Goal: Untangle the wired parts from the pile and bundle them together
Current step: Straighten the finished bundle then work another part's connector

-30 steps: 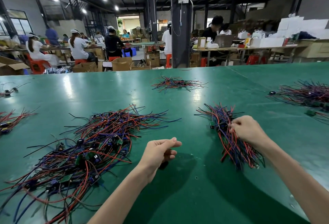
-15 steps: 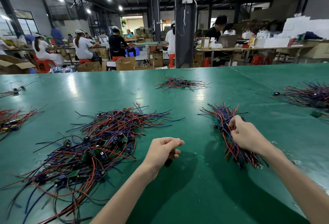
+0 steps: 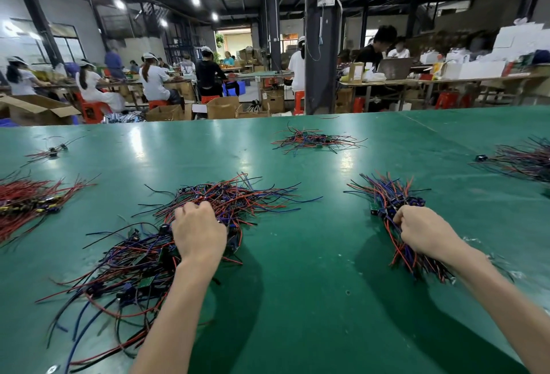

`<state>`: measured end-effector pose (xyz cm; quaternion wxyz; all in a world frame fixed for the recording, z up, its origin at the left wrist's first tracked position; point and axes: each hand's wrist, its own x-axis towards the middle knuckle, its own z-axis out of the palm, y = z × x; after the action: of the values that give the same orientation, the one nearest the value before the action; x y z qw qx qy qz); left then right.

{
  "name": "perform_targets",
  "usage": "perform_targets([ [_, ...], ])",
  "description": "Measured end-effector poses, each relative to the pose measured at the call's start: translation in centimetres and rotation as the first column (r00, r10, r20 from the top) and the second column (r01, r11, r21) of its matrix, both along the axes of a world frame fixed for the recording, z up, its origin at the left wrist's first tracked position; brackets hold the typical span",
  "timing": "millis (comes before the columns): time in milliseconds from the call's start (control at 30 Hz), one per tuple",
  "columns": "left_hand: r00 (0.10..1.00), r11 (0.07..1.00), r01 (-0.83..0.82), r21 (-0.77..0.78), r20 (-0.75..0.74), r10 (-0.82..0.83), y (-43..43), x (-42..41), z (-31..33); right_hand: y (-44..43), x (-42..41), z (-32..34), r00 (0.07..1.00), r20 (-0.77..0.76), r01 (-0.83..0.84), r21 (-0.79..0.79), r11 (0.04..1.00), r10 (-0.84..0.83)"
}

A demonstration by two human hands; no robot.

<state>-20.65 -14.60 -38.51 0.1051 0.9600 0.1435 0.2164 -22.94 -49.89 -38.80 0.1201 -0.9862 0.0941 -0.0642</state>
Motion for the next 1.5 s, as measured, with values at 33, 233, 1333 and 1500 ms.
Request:
perform_targets([
  [33,1.000,0.999,-0.005,-0.037,0.007,0.005,0.7,0.4,0.3,0.0,0.0,0.0,1.000,0.007,0.000,-0.009,1.000,0.000],
  [233,0.998,0.944,0.042,-0.329,-0.036,-0.057,6.4,5.7,3.5,0.1,0.2,-0.1,1.000,0.012,0.019,-0.057,0.998,-0.018],
  [1333,0.758,0.793,0.608,-0.036,0.321,-0.567,-5.9,1.6,0.4,1.4,-0.9,-0.1,0.999,0.045,0.031,-0.347,0.937,-0.016],
  [1500,0.780,0.813,0.579,0.059,0.249,-0.574,-6.6,0.7,-2.3,2.0,-1.3,0.3,0.989,0.131,0.113,-0.378,0.919,-0.067],
])
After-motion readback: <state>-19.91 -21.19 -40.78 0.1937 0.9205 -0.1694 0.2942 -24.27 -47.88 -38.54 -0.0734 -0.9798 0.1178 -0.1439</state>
